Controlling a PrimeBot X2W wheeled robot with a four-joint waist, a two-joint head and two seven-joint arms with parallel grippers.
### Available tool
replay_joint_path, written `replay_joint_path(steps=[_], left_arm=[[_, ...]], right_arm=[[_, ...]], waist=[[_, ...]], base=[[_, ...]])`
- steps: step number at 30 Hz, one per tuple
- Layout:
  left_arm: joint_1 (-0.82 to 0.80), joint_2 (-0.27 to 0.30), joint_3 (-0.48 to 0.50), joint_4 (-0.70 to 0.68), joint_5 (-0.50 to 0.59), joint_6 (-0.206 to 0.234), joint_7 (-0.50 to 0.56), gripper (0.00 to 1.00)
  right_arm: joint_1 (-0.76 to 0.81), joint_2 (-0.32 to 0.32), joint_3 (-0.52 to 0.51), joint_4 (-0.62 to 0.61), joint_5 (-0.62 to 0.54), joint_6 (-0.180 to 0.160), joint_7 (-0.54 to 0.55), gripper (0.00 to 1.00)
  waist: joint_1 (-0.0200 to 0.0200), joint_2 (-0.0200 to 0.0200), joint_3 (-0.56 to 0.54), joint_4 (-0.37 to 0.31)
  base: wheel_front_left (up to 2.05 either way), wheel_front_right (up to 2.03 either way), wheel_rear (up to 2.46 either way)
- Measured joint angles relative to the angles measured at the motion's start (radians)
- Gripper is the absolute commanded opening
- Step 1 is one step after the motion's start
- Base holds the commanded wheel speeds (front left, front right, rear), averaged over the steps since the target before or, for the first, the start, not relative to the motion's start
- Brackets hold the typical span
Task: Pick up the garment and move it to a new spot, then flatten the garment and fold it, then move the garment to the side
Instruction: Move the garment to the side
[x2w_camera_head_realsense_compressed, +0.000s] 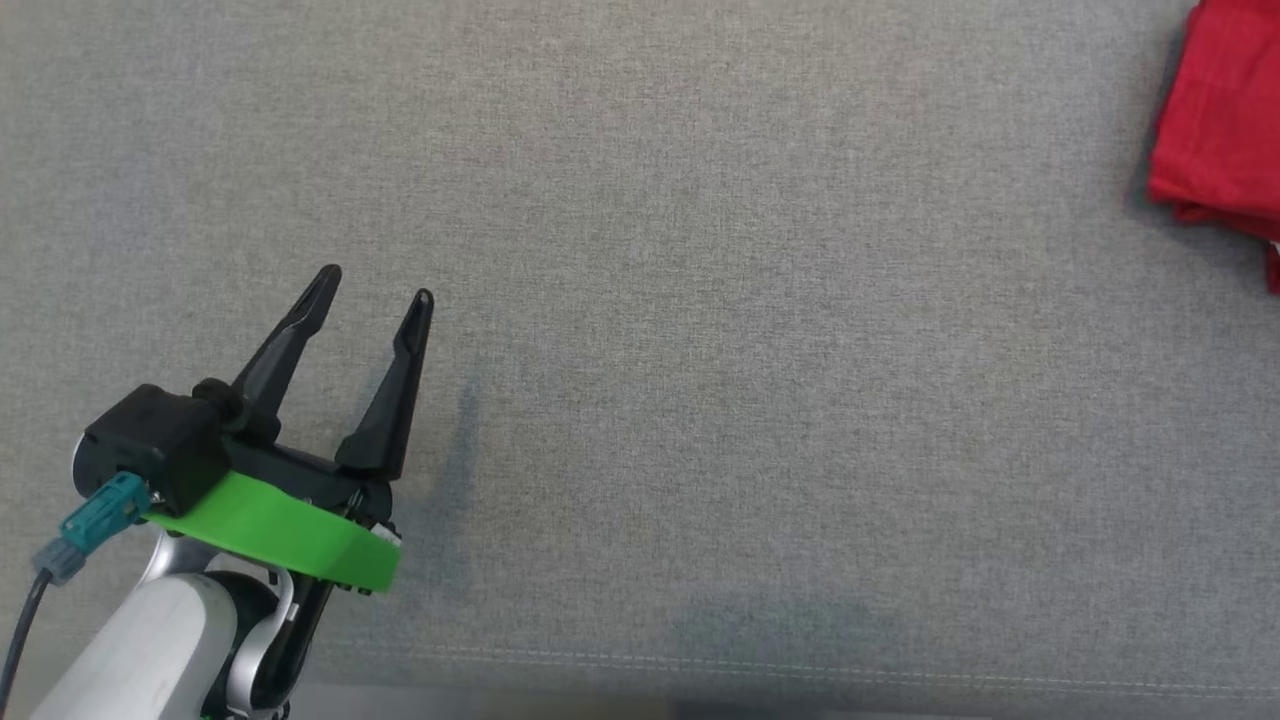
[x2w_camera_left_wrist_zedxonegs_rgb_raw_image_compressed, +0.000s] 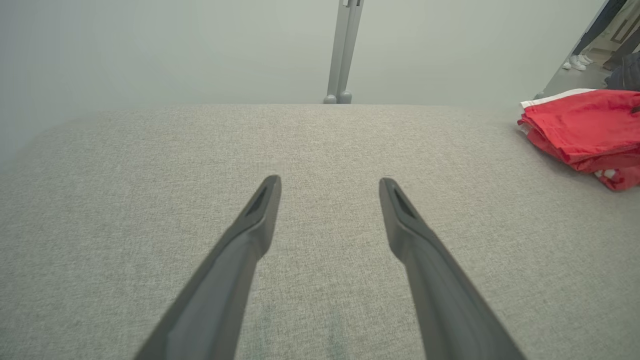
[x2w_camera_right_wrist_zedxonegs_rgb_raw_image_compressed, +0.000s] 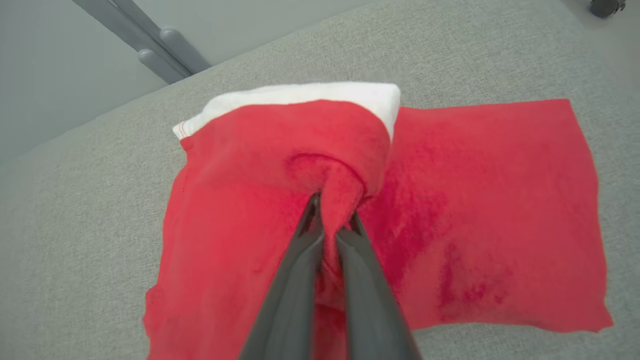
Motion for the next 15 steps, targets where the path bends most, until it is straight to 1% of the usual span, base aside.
replay_joint_path(steps=[5,10,15], left_arm=[[0.001,0.008,0.033,0.001,0.008,0.0,0.006,1.0],[0.001,0.01,0.036,0.0,0.019,0.0,0.014,1.0],[-0.001,0.007,0.026,0.0,0.026,0.0,0.031,1.0]], right_arm=[[-0.009,-0.004,-0.04,0.048,-0.043,0.0,-0.007,0.0],[-0.039,0.001,-0.079,0.084,-0.08,0.0,-0.056,0.0],[-0.075,0.007,-0.088,0.099,-0.124,0.0,-0.084,0.0]], waist=[[0.0,0.0,0.039,-0.017],[0.0,0.0,0.065,-0.044],[0.0,0.0,0.084,-0.068]], base=[[0.0,0.0,0.0],[0.0,0.0,0.0],[0.0,0.0,0.0]])
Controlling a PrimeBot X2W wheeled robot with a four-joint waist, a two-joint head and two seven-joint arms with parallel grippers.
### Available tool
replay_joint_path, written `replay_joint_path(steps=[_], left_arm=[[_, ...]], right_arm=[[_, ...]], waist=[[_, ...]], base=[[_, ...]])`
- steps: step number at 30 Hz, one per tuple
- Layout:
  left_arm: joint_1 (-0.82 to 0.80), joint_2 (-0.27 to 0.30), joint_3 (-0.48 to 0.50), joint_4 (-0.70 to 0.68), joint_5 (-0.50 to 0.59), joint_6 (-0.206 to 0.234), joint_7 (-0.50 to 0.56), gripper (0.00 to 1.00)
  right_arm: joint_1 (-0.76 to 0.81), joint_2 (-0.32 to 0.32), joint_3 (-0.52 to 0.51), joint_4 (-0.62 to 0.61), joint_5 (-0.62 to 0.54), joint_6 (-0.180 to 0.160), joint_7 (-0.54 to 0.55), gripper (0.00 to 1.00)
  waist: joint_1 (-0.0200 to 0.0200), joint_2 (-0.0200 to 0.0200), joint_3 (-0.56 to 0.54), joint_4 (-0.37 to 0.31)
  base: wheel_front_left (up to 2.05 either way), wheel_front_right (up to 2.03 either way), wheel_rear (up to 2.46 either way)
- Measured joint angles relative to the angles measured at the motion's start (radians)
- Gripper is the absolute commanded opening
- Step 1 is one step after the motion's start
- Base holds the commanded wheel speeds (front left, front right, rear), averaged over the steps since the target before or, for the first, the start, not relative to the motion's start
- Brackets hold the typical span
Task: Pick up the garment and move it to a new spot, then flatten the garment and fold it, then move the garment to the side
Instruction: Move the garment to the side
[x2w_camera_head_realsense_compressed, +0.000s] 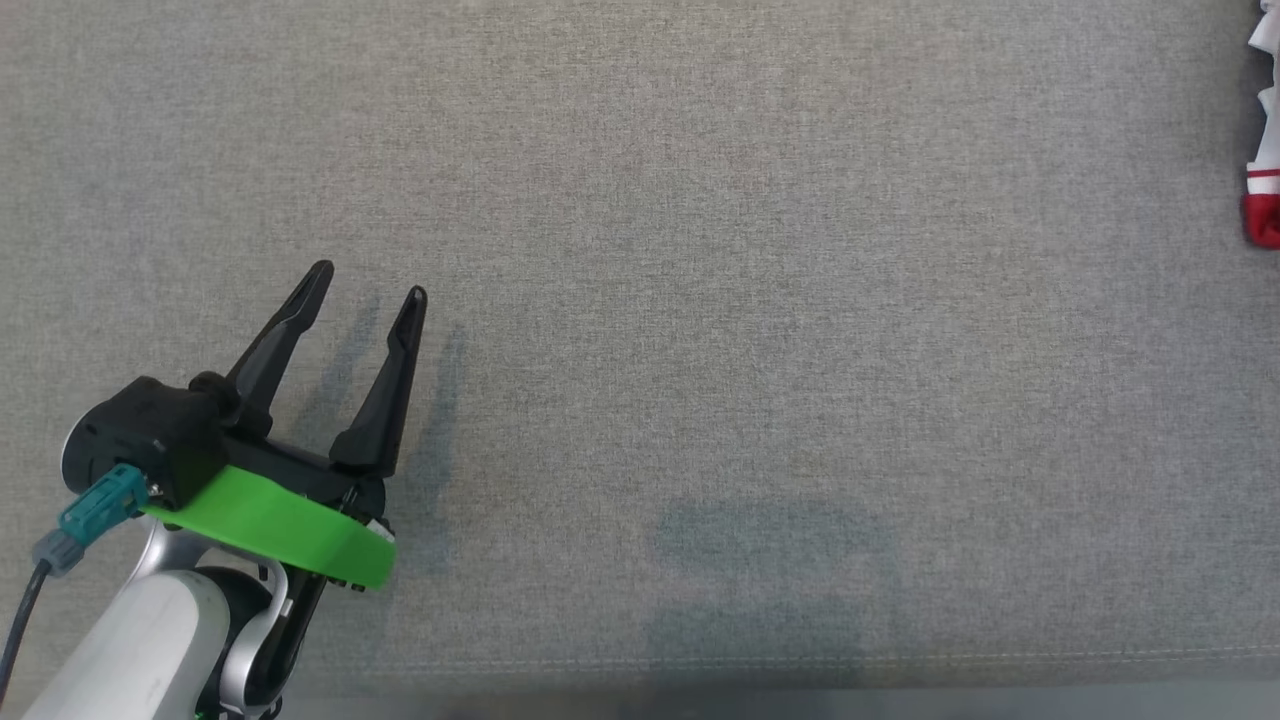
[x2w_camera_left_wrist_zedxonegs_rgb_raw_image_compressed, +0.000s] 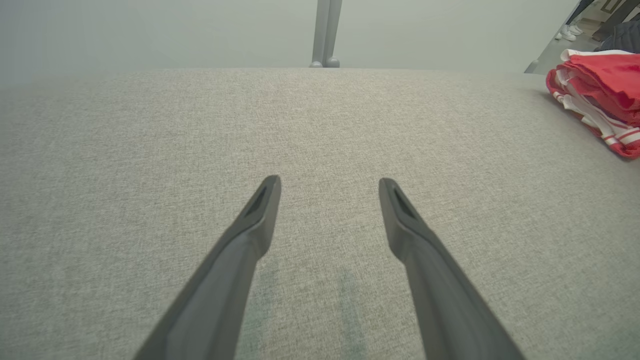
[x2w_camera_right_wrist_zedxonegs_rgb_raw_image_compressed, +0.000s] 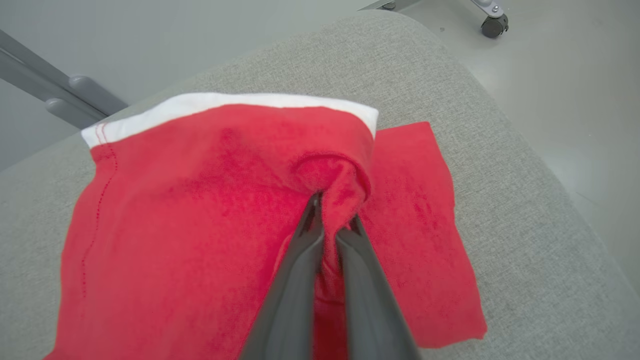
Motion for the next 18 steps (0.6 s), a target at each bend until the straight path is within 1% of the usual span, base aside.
replay_joint_path(steps=[6,7,8,10,13,15,16,18], left_arm=[[-0.006,-0.008,-0.013,0.0,0.001,0.0,0.011,1.0],[-0.01,-0.013,-0.019,0.001,0.001,0.0,0.012,1.0],[-0.014,-0.019,-0.023,0.002,0.001,0.0,0.012,1.0],[-0.015,-0.023,-0.023,0.002,0.001,0.0,0.013,1.0],[-0.015,-0.025,-0.023,0.01,0.001,0.0,0.013,1.0],[-0.015,-0.035,-0.023,0.019,0.001,0.0,0.011,1.0],[-0.015,-0.041,-0.022,0.031,0.001,0.0,0.008,1.0],[-0.015,-0.043,-0.021,0.041,0.001,0.0,0.007,1.0]], right_arm=[[-0.001,-0.016,-0.009,0.063,-0.075,0.0,-0.024,0.0],[0.0,-0.02,-0.016,0.079,-0.097,0.0,-0.047,0.22],[0.001,-0.023,-0.024,0.095,-0.127,0.0,-0.071,1.0],[0.007,-0.025,-0.024,0.111,-0.165,0.0,-0.1,1.0],[0.012,-0.01,-0.012,0.131,-0.212,0.0,-0.15,1.0],[0.027,0.01,0.002,0.147,-0.239,0.0,-0.176,1.0],[0.045,0.033,0.02,0.16,-0.249,0.0,-0.191,1.0],[0.058,0.053,0.035,0.176,-0.264,0.0,-0.205,1.0]], waist=[[0.0,0.0,0.009,-0.002],[0.0,0.0,0.009,0.001],[0.0,0.0,0.009,0.004],[-0.0001,0.0,0.009,0.011],[0.0,0.0,0.01,0.016],[-0.0001,0.0,0.005,0.019],[0.0,0.0,-0.002,0.02],[0.0,0.0,-0.012,0.019]], base=[[0.0,0.0,0.0],[0.0,0.0,0.0],[0.0,0.0,0.0],[0.0,0.0,0.0],[0.0,0.0,0.0],[0.0,0.0,0.0],[0.0,0.0,0.0],[0.0,0.0,0.0]])
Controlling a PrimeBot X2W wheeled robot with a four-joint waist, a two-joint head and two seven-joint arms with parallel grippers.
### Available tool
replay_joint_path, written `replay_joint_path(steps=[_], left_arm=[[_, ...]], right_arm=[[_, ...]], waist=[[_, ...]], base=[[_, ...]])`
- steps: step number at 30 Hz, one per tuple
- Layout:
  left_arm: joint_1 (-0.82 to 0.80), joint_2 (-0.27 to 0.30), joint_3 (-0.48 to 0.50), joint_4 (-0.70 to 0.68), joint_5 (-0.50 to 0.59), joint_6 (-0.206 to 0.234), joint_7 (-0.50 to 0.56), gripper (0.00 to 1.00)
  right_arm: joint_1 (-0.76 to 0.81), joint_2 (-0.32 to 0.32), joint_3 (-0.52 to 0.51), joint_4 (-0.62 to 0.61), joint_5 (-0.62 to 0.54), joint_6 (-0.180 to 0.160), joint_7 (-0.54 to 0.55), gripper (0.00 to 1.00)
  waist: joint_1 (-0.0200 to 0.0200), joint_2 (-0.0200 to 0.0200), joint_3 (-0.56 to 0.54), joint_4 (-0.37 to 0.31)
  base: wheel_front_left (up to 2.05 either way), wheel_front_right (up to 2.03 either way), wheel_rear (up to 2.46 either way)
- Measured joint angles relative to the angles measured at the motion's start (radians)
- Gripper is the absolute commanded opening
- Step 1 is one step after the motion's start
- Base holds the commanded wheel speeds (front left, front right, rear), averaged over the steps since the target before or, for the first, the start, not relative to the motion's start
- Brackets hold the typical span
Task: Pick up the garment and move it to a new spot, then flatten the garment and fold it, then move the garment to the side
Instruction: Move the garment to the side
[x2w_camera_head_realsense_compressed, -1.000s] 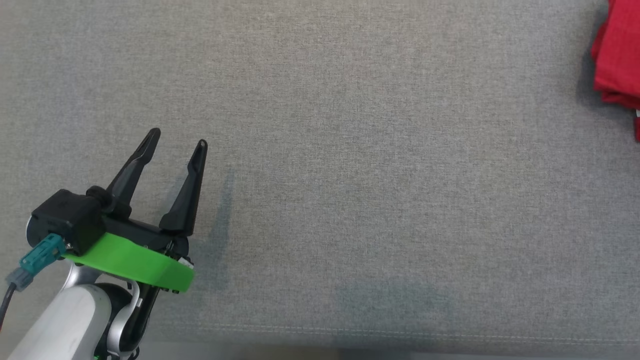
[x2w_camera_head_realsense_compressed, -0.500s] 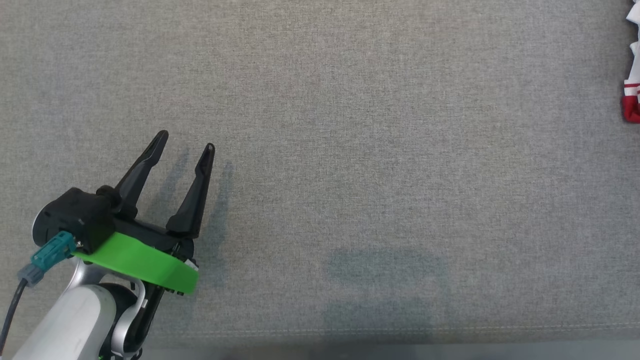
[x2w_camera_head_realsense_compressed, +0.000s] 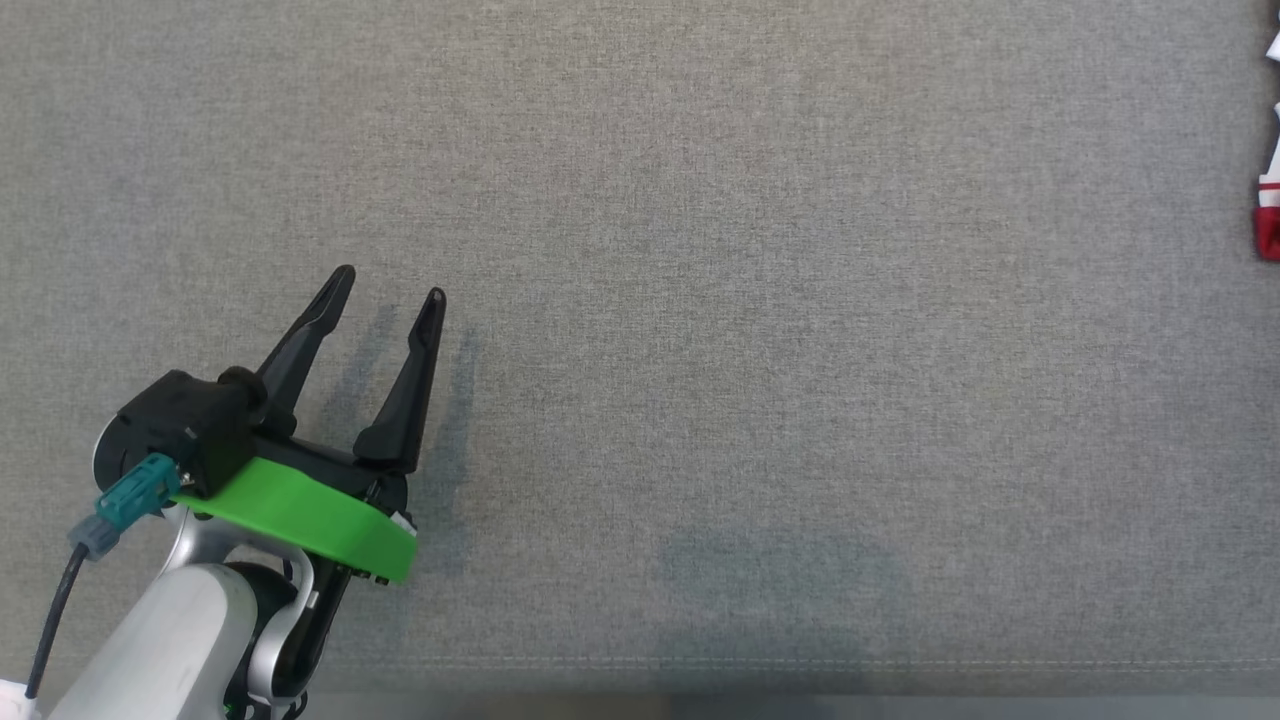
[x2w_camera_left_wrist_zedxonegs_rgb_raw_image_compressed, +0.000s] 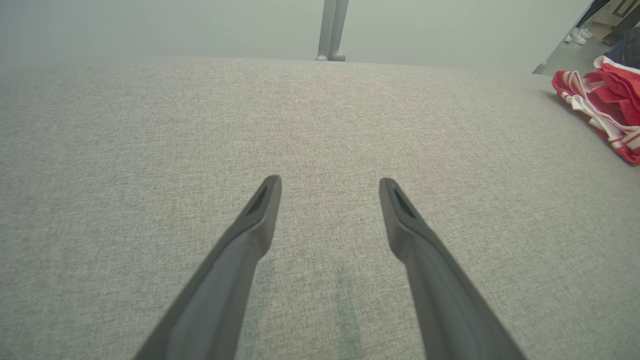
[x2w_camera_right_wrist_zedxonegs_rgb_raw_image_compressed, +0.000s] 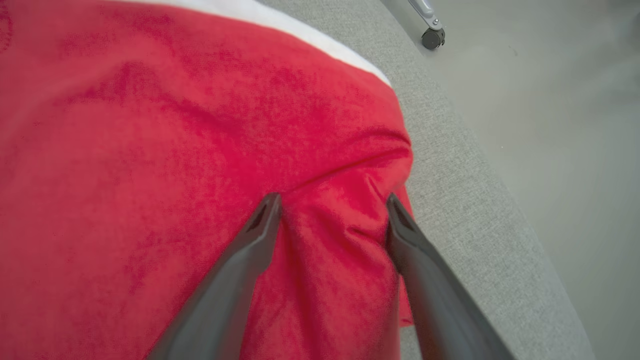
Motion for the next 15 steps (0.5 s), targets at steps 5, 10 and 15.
replay_joint_path(steps=[5,10,15], left_arm=[[0.0,-0.006,0.003,0.023,0.0,0.0,-0.014,1.0],[0.001,-0.022,0.049,0.059,0.0,0.0,-0.058,1.0],[0.028,-0.025,0.13,0.122,0.037,0.0,-0.101,1.0]], right_arm=[[0.029,0.001,0.022,0.014,-0.049,0.0,-0.051,1.0],[0.031,0.016,0.032,-0.047,-0.064,0.0,-0.153,1.0],[0.033,0.054,0.038,-0.192,-0.08,0.002,-0.293,1.0]], waist=[[0.0,0.0,-0.027,-0.004],[0.0,0.0,-0.075,-0.012],[-0.0001,0.0,-0.135,-0.024]], base=[[0.0,0.0,0.0],[0.0,0.0,0.0],[0.0,0.0,0.0]])
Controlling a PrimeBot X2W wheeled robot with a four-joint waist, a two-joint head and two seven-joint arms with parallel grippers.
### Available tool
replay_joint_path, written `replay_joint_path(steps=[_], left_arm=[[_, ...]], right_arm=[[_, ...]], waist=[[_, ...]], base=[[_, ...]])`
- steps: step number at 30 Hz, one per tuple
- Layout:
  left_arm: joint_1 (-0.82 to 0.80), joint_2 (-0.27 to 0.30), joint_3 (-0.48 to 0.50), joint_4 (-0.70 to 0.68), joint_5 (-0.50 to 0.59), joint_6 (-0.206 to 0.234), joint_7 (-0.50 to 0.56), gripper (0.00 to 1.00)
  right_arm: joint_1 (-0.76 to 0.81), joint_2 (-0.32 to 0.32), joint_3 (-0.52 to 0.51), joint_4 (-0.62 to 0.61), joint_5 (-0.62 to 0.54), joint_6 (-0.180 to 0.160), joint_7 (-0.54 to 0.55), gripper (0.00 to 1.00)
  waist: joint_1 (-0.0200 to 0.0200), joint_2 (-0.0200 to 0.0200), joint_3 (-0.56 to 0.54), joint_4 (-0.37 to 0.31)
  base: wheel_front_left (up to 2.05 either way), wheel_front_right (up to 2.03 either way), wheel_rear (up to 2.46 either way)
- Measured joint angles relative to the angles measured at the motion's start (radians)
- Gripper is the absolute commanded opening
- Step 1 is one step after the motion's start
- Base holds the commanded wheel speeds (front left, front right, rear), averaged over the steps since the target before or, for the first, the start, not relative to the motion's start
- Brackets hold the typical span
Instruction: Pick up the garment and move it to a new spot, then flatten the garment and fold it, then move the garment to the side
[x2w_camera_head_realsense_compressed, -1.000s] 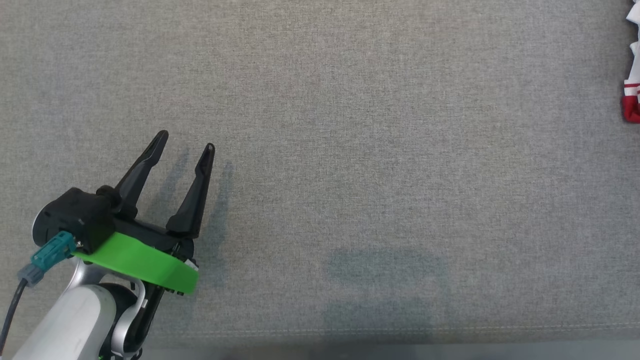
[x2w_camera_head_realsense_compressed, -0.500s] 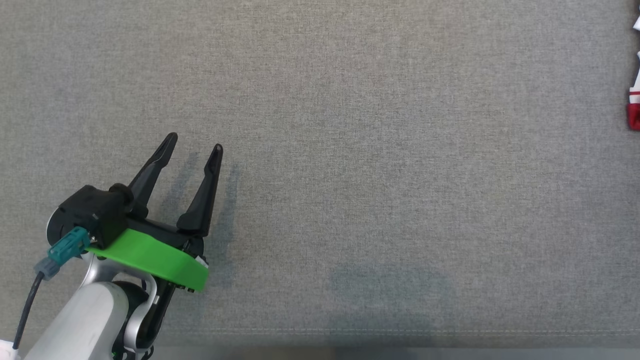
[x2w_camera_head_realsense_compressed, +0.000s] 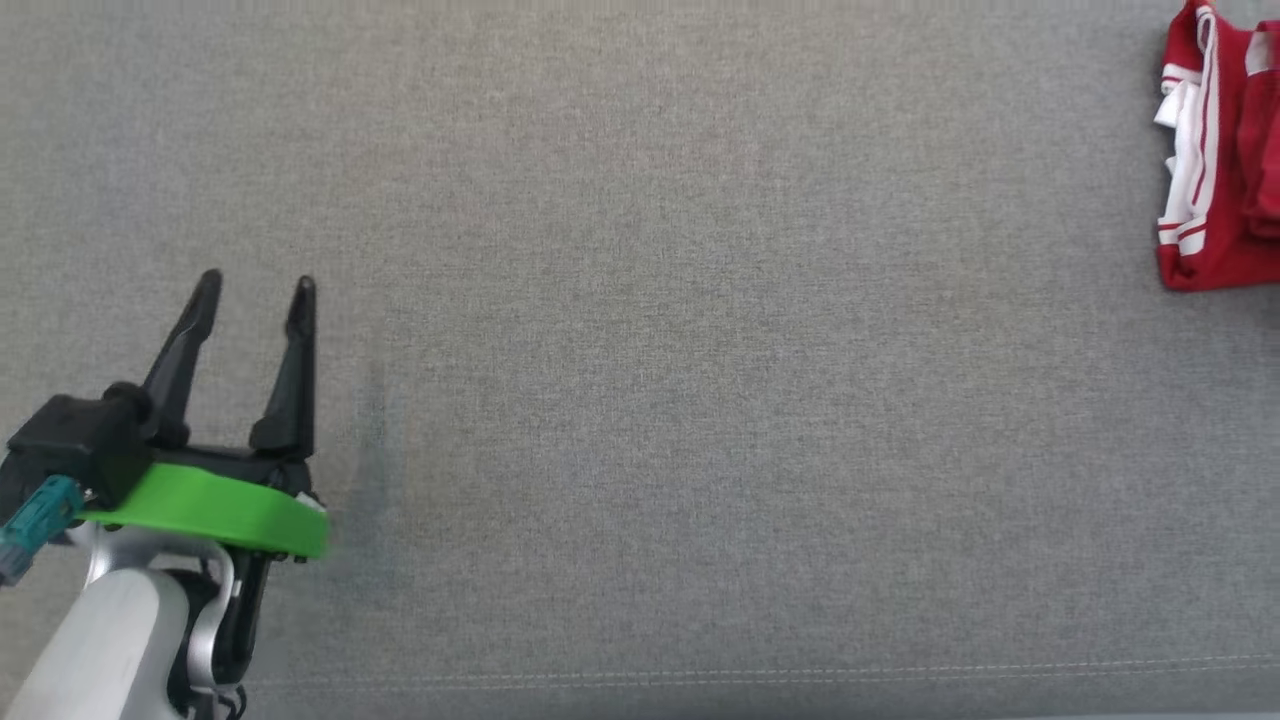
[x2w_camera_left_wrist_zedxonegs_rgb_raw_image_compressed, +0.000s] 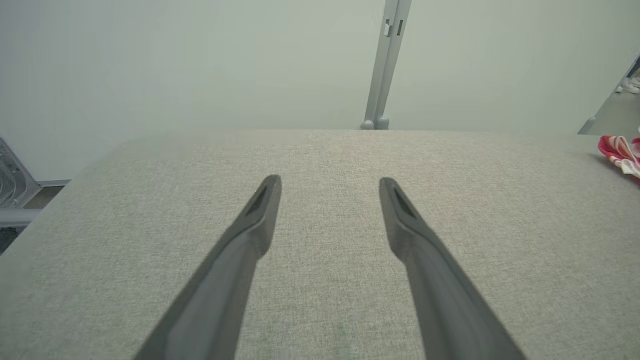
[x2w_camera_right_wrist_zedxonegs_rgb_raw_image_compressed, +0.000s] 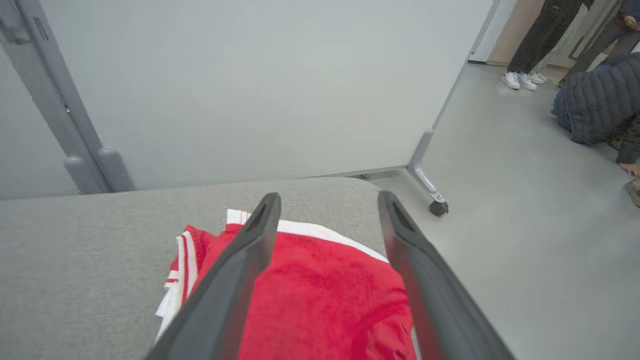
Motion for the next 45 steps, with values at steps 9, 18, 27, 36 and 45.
replay_joint_path(steps=[9,18,27,36,45], left_arm=[[0.116,-0.013,0.094,0.138,0.092,0.0,-0.031,1.0],[0.239,-0.056,0.128,0.223,0.131,0.0,-0.041,1.0],[0.275,-0.088,0.073,0.201,0.139,0.0,-0.049,1.0],[0.319,-0.134,0.046,0.244,0.134,-0.001,-0.046,0.0],[0.32,-0.145,0.066,0.245,0.036,-0.019,-0.023,0.0]], right_arm=[[0.208,0.218,0.095,-0.134,-0.005,0.008,-0.204,1.0],[0.438,0.345,0.197,-0.145,-0.055,0.006,-0.338,1.0],[0.586,0.374,0.208,-0.149,-0.09,0.0,-0.334,1.0],[0.629,0.423,0.215,-0.123,-0.113,0.002,-0.332,0.0],[0.614,0.434,0.166,-0.105,-0.012,0.023,-0.288,0.0]], waist=[[0.0,0.0,-0.121,-0.025],[0.0,0.0,-0.25,-0.044],[-0.0001,0.0,-0.361,-0.036],[-0.0001,0.0,-0.383,-0.025],[-0.0001,0.0,-0.382,-0.03]], base=[[0.0,0.0,0.0],[0.0,0.0,0.0],[0.0,0.0,0.0],[0.0,0.0,0.0],[0.0,0.0,0.0]])
